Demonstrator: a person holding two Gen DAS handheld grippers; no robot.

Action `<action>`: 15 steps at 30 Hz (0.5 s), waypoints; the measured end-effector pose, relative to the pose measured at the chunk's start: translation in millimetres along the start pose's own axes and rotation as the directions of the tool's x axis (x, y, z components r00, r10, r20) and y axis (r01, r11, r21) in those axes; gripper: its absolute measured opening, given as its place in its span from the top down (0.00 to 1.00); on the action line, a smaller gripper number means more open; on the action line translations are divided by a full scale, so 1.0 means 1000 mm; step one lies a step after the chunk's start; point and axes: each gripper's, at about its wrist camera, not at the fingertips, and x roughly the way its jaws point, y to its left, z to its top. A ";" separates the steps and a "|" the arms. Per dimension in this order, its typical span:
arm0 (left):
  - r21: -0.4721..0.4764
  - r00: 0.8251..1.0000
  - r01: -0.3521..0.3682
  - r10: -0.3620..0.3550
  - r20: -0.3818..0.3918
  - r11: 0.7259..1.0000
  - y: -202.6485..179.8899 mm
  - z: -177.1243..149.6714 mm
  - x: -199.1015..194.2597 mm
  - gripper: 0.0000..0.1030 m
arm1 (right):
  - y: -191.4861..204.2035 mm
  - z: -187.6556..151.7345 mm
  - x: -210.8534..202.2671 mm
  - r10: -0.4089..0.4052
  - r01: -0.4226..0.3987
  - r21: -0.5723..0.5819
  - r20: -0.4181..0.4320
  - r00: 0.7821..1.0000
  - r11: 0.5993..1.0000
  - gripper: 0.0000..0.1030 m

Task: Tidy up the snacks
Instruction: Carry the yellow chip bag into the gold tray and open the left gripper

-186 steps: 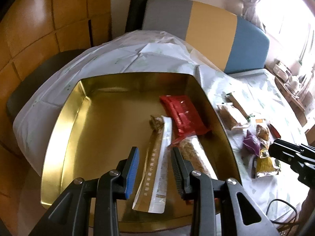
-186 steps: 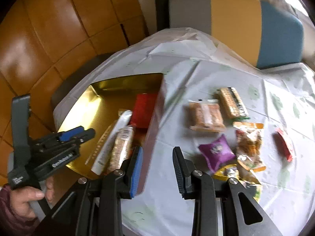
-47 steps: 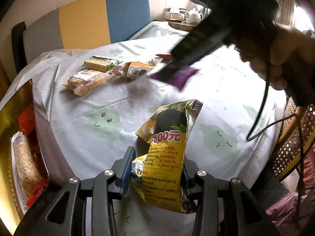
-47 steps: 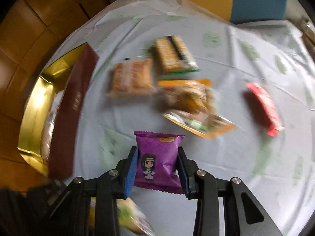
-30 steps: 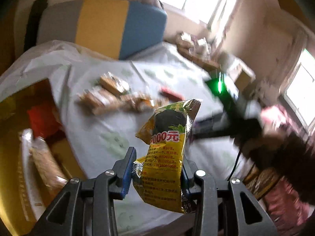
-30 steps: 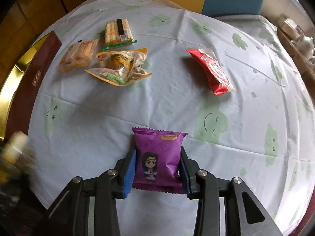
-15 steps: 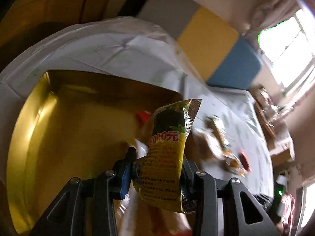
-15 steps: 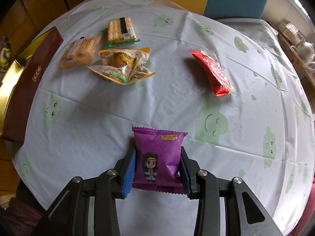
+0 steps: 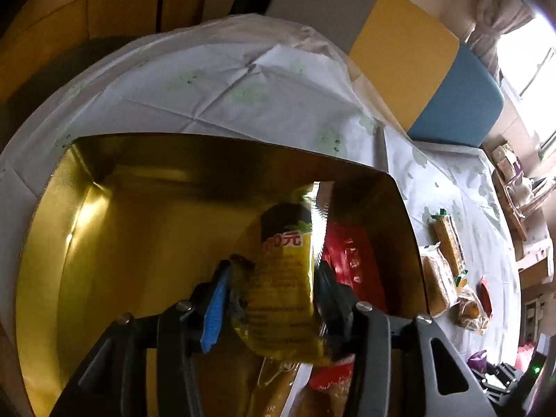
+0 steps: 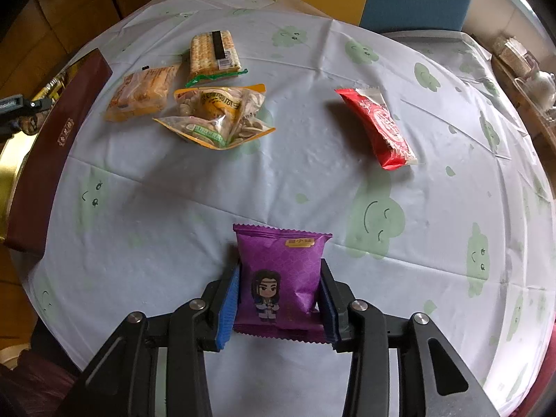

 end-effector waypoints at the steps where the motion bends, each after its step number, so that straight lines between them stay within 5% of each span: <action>1: 0.007 1.000 -0.006 0.005 0.012 1.000 -0.001 -0.002 -0.003 0.52 | 0.001 0.000 0.000 -0.001 0.001 -0.001 0.000 1.000 1.000 0.58; 8: 0.025 0.996 0.016 -0.018 0.089 1.000 -0.004 -0.015 -0.033 0.52 | 0.000 0.000 0.000 -0.005 0.005 -0.004 0.000 1.000 1.000 0.58; 15: 0.081 0.991 -0.087 0.078 0.113 0.993 -0.012 -0.037 -0.044 0.52 | 0.002 0.000 0.000 -0.013 0.013 -0.011 0.003 1.000 1.000 0.58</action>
